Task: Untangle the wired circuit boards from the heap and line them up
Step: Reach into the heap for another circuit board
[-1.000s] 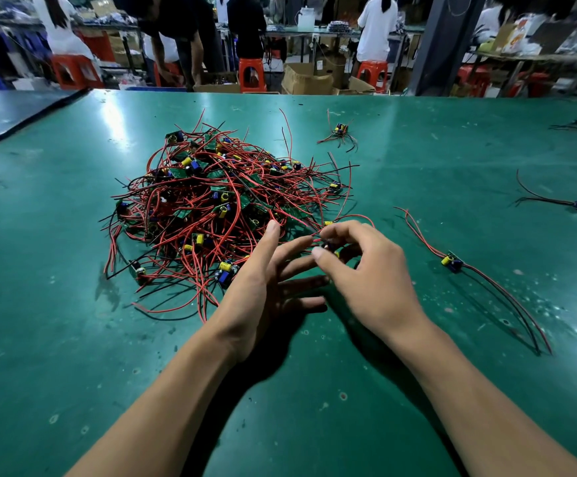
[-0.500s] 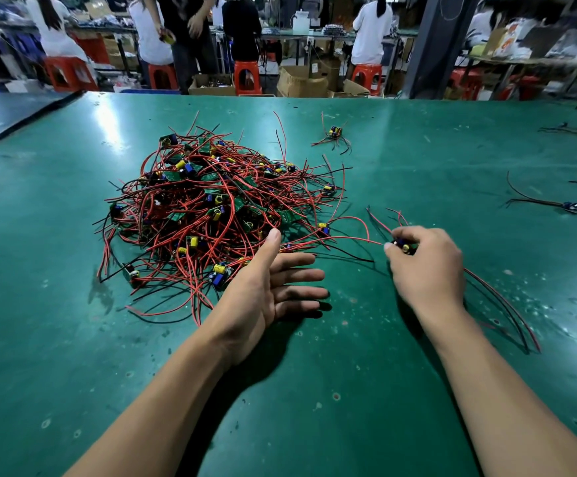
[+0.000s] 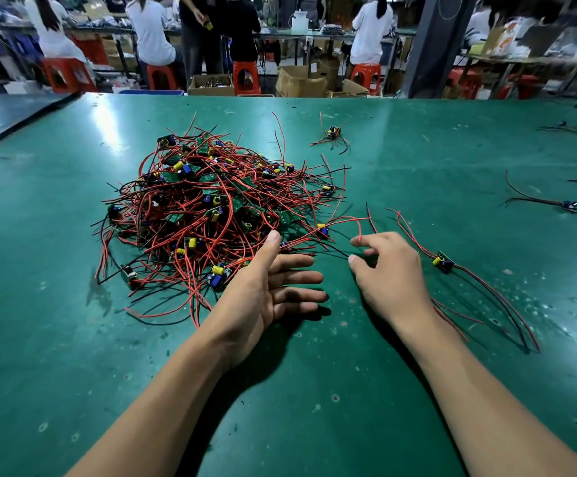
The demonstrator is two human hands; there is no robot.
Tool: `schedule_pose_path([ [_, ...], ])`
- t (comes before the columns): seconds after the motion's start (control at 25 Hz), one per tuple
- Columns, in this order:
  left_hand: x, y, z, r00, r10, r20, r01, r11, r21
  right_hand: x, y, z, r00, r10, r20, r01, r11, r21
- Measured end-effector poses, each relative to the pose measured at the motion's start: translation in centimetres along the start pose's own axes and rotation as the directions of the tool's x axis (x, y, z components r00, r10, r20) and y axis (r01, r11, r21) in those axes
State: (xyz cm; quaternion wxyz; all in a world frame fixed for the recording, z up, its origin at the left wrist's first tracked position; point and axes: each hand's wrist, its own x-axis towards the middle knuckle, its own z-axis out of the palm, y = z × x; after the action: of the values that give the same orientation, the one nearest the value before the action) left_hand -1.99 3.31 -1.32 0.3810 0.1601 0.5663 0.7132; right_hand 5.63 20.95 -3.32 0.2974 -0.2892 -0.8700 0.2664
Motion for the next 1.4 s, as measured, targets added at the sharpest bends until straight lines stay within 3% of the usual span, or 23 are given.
schedule_pose_path([
  [0.12, 0.0, -0.1, -0.1, 1.0, 0.004, -0.002, -0.004, 1.0, 0.0, 0.3, 0.5, -0.2, 0.999, 0.035, -0.031, -0.036, 0.999, -0.036],
  [0.24, 0.0, -0.1, -0.1, 1.0, 0.005, 0.004, -0.005, 1.0, 0.004, 0.5, 0.8, -0.4, 0.997, 0.064, 0.038, -0.062, 0.996, -0.059],
  [0.44, 0.0, 0.0, -0.1, 1.0, 0.006, 0.004, -0.006, 1.0, -0.004, 0.4, 0.6, 0.4, 0.996, 0.002, 0.093, -0.004, 1.0, 0.021],
  [0.64, -0.1, 0.2, 0.0, 1.0, 0.003, -0.006, -0.004, 1.0, -0.023, 1.6, 0.3, 0.5, 0.988, 0.137, 0.072, -0.148, 0.973, 0.178],
  [0.76, -0.1, 0.3, -0.1, 1.0, 0.003, -0.017, -0.004, 1.0, -0.027, 3.4, 0.1, 1.0, 0.977, 0.188, 0.102, -0.202, 0.967, 0.155],
  [0.88, -0.1, 0.3, -0.2, 1.0, 0.007, -0.031, -0.008, 0.999, -0.033, 4.9, -0.4, 2.1, 0.989, 0.071, 0.132, -0.092, 0.981, 0.168],
  [0.96, -0.1, 0.4, -0.3, 0.999, 0.008, -0.031, -0.009, 0.999, -0.034, 5.6, -0.5, 2.9, 0.995, 0.015, 0.097, -0.04, 0.962, 0.271],
  [1.04, -0.1, 0.4, -0.3, 0.999, 0.015, -0.029, -0.016, 1.0, -0.024, 5.9, -0.6, 3.0, 0.992, 0.109, 0.066, -0.128, 0.862, 0.491],
  [1.2, -0.2, 0.4, 0.0, 0.999, 0.008, -0.047, -0.011, 0.998, -0.056, 6.6, -1.8, 0.0, 0.94, 0.332, 0.073, -0.238, 0.488, 0.84],
  [1.4, -0.2, 0.0, 0.1, 0.998, 0.009, -0.065, -0.015, 0.994, -0.104, 5.4, -4.9, -5.3, 0.955, 0.205, 0.213, -0.226, 0.039, 0.973],
])
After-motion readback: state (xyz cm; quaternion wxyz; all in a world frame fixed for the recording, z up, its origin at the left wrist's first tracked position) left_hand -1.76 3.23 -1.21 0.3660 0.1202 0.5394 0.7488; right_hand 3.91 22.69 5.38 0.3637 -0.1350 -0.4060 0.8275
